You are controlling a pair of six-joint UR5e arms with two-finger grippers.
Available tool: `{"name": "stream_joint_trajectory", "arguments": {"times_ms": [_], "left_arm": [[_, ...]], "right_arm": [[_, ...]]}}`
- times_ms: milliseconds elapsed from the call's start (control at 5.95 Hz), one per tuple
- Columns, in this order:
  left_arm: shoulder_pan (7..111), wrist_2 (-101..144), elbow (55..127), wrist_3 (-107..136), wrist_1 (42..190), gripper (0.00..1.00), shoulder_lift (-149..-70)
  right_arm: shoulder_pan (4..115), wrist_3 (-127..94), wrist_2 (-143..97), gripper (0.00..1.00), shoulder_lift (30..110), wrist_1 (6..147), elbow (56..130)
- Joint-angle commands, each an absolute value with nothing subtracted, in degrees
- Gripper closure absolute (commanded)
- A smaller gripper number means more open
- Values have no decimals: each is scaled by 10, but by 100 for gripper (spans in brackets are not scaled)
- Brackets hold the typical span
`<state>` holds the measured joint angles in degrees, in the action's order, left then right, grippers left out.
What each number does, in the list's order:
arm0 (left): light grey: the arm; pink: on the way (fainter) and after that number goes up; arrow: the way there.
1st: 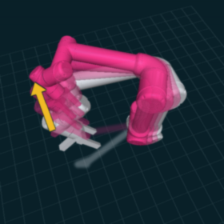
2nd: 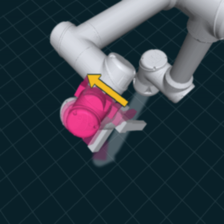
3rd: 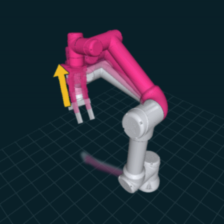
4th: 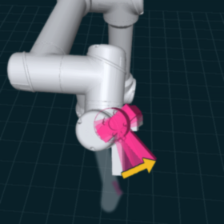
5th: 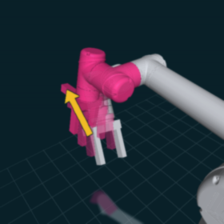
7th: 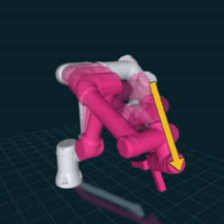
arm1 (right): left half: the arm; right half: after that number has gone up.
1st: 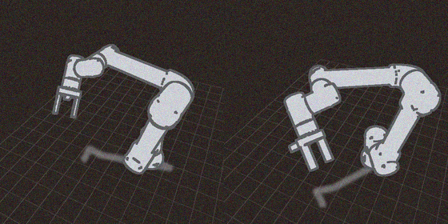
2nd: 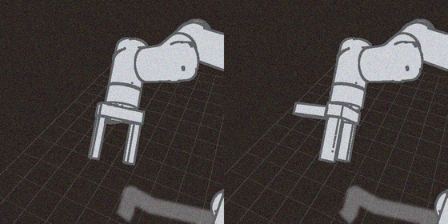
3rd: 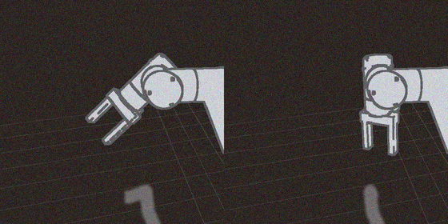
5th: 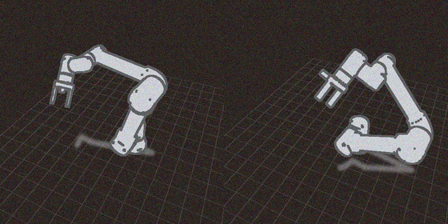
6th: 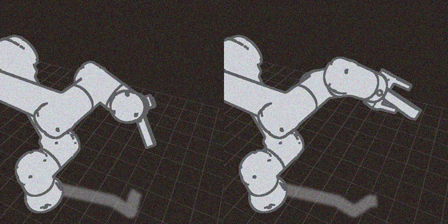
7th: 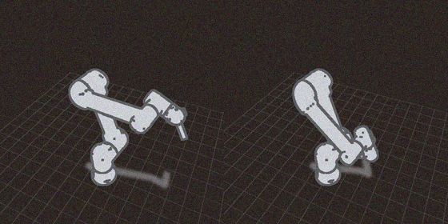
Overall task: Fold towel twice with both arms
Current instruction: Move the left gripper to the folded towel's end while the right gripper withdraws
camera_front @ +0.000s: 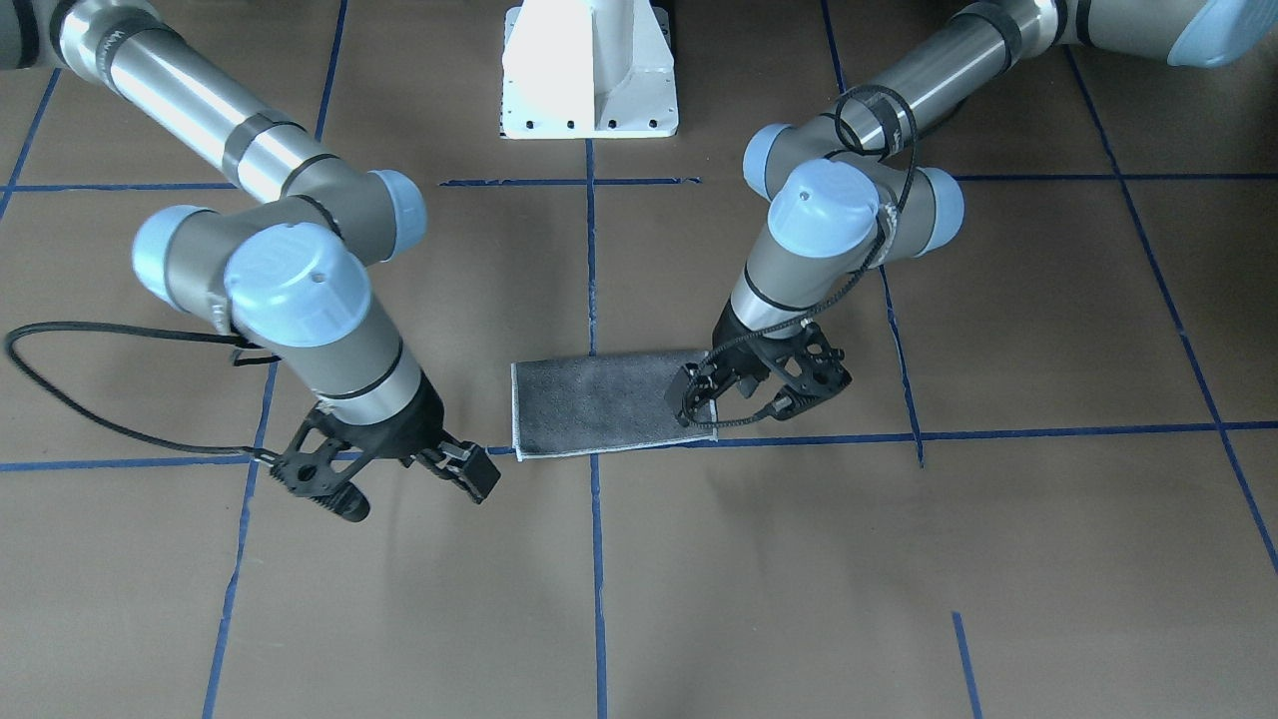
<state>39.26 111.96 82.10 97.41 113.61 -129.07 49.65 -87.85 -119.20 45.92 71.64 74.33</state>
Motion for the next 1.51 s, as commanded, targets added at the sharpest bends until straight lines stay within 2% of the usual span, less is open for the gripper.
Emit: {"name": "stream_joint_trajectory", "arguments": {"times_ms": [0,336,672,1344], "left_arm": [[368,1119,860,1016,1053,2,-1284],[316,1063,850,1023,1038,11,-1288],[309,1062,847,1023,1038,29,-1288],[330,1062,834,1018,1038,33,-1290]], "right_arm": [[532,-785,-1230,0,503,758,786],[564,-672,-1245,0,556,841,872],[594,-643,-1288,0,578,840,880],[601,-623,-1288,0,590,840,883]]}}
